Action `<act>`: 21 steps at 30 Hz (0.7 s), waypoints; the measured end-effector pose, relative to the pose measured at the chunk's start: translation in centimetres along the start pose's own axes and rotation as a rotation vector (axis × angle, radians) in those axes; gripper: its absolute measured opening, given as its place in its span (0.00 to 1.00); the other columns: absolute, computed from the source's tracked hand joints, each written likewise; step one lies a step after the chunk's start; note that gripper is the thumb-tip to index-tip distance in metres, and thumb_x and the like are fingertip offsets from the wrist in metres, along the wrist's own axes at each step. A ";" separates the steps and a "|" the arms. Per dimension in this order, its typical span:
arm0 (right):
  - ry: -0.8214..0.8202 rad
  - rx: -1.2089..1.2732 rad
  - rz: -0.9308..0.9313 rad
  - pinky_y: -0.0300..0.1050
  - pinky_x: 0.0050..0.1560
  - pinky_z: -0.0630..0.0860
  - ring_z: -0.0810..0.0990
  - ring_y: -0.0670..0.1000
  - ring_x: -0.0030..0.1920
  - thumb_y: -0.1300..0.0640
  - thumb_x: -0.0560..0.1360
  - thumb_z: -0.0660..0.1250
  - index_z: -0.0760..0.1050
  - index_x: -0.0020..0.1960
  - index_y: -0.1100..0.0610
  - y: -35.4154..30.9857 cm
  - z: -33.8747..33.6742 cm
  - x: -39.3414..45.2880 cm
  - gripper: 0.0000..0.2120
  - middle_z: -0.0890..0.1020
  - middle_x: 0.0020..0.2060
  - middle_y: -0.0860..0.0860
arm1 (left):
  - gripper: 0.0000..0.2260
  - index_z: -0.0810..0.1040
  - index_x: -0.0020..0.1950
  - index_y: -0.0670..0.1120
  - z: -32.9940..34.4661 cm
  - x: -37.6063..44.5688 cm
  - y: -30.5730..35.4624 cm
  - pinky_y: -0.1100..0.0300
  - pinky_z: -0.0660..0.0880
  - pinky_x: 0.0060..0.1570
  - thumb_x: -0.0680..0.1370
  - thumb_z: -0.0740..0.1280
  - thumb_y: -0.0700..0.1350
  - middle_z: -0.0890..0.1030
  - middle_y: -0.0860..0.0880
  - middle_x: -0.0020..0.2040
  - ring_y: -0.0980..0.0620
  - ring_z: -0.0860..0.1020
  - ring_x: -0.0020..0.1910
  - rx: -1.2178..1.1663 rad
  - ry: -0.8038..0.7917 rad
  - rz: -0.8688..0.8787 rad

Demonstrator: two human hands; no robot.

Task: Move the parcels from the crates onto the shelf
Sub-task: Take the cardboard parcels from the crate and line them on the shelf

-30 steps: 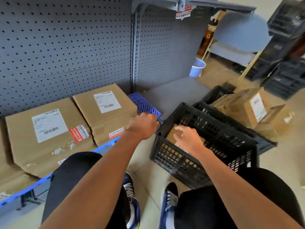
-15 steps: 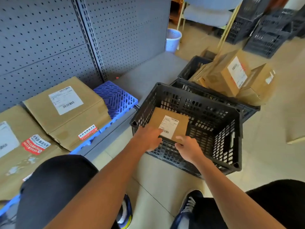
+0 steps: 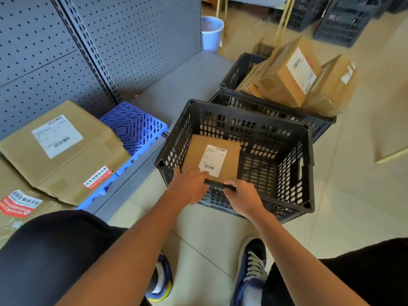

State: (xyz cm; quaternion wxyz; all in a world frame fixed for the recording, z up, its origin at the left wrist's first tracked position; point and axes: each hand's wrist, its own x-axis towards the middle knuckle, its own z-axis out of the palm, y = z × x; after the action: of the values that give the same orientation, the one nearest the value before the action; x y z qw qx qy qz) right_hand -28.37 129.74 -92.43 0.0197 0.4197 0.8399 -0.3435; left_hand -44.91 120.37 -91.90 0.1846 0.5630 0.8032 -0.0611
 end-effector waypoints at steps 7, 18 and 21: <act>-0.069 0.020 0.036 0.47 0.51 0.81 0.83 0.51 0.51 0.56 0.81 0.61 0.84 0.54 0.53 1.5 0.1 -0.6 0.12 0.86 0.52 0.49 | 0.17 0.77 0.53 0.50 -0.4 0.2 0.9 0.46 0.73 0.56 0.84 0.52 0.57 0.81 0.49 0.50 0.50 0.77 0.46 0.018 -0.024 -0.024; -0.146 0.015 0.109 0.46 0.50 0.78 0.81 0.54 0.53 0.55 0.80 0.65 0.77 0.68 0.56 4.1 -0.2 3.4 0.17 0.83 0.58 0.53 | 0.20 0.74 0.72 0.50 2.7 3.6 0.1 0.47 0.74 0.64 0.82 0.63 0.56 0.73 0.48 0.73 0.45 0.76 0.66 -0.403 -0.157 -0.193; -0.120 0.017 0.102 0.47 0.50 0.78 0.81 0.55 0.58 0.56 0.79 0.67 0.69 0.75 0.54 4.6 0.0 5.4 0.25 0.79 0.65 0.55 | 0.23 0.70 0.75 0.49 3.4 5.5 -1.0 0.44 0.75 0.64 0.82 0.64 0.54 0.72 0.47 0.74 0.43 0.76 0.66 -0.469 -0.184 -0.251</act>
State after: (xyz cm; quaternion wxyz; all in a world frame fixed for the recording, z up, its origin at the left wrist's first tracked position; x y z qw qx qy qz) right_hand -28.55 135.39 -96.71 0.0839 0.4408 0.8119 -0.3735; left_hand -46.68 123.85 -97.13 0.3730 0.3930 0.8388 0.0531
